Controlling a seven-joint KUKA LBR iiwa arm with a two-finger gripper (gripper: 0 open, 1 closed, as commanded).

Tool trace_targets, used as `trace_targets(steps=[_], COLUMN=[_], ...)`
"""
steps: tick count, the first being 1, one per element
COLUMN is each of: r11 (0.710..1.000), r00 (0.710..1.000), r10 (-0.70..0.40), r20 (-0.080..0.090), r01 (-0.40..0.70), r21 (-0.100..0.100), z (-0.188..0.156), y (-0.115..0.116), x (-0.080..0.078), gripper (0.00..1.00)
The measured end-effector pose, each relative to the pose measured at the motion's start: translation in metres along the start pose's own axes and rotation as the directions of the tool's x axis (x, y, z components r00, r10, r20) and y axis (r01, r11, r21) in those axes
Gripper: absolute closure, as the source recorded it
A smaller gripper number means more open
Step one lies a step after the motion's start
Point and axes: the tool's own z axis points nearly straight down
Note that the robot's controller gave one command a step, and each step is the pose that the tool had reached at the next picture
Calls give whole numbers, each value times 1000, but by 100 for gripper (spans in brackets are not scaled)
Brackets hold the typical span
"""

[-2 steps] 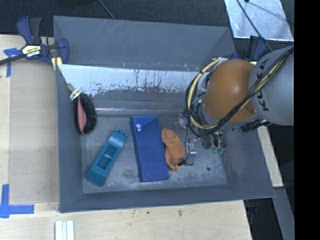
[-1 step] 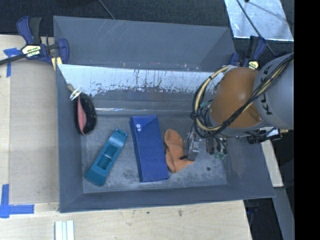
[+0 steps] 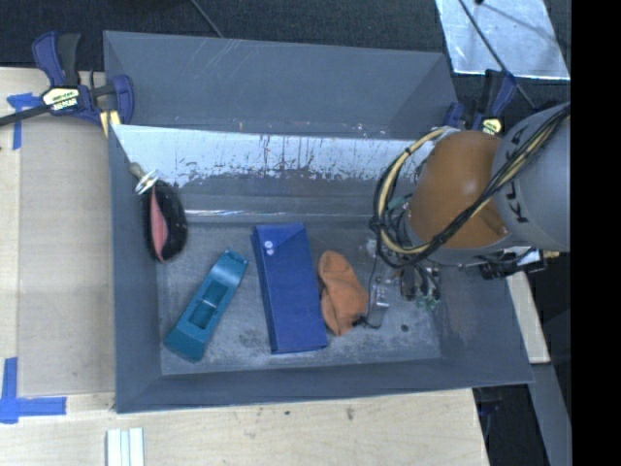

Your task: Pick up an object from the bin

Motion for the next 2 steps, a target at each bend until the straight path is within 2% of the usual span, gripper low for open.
trace_targets(steps=[1, 2], r11=[1000, 1000], r00=[1000, 1000], r10=[0, 0], r20=[0, 3], r01=[0, 0], r21=[0, -1], z=[0, 20], y=[0, 34], x=[0, -8], gripper=[0, 0])
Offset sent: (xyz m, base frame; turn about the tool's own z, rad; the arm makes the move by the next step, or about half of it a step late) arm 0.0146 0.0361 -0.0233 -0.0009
